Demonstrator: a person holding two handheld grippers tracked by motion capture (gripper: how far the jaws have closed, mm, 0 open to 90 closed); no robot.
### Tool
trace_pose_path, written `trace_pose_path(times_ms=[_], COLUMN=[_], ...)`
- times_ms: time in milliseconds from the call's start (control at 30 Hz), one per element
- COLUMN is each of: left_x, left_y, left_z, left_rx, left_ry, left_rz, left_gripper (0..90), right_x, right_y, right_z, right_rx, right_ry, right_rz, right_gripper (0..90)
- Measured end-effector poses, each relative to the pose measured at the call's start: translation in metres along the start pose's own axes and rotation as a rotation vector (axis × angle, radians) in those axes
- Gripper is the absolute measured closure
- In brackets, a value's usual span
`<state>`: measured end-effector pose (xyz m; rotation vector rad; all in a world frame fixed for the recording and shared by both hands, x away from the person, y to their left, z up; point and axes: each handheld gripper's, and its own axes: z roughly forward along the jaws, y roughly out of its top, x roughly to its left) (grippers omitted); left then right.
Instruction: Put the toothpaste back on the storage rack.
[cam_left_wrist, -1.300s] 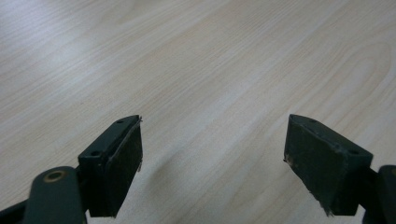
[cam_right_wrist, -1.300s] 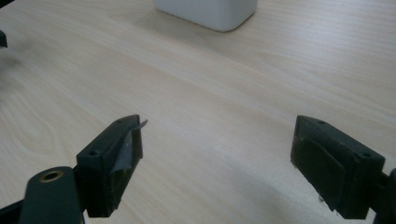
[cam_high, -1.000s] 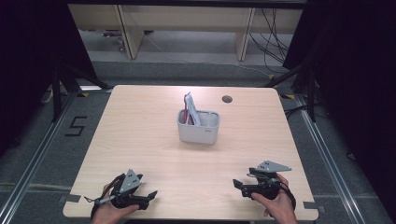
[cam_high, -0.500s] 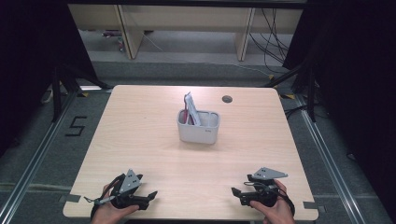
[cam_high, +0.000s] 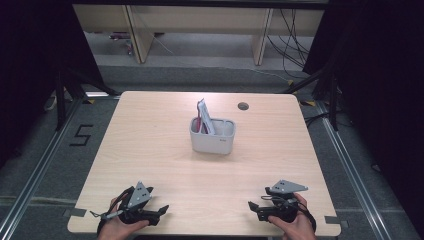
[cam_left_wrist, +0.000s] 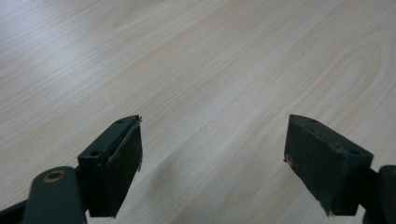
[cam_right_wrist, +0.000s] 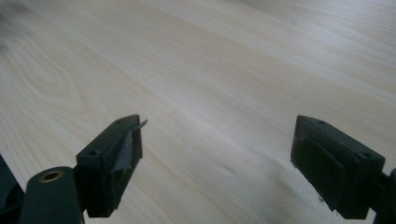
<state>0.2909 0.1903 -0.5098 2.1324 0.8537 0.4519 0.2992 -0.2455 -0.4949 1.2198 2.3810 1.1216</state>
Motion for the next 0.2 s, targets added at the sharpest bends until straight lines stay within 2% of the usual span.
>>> trace_pose_path(times_ms=[33, 200], left_x=[-0.0003, -0.0004], left_y=[-0.0003, -0.0002], left_z=[0.0004, 0.0005], left_rx=[-0.006, -0.007], left_ry=[0.004, 0.005], left_rz=[-0.002, -0.001], left_gripper=[18.9, 18.9], right_x=[0.0013, 0.0019], right_y=[-0.0001, -0.0001], right_z=[0.0, 0.0006], right_rx=[0.004, 0.004], right_ry=[0.005, 0.018], right_rz=[0.017, 0.028], right_gripper=[17.7, 17.6])
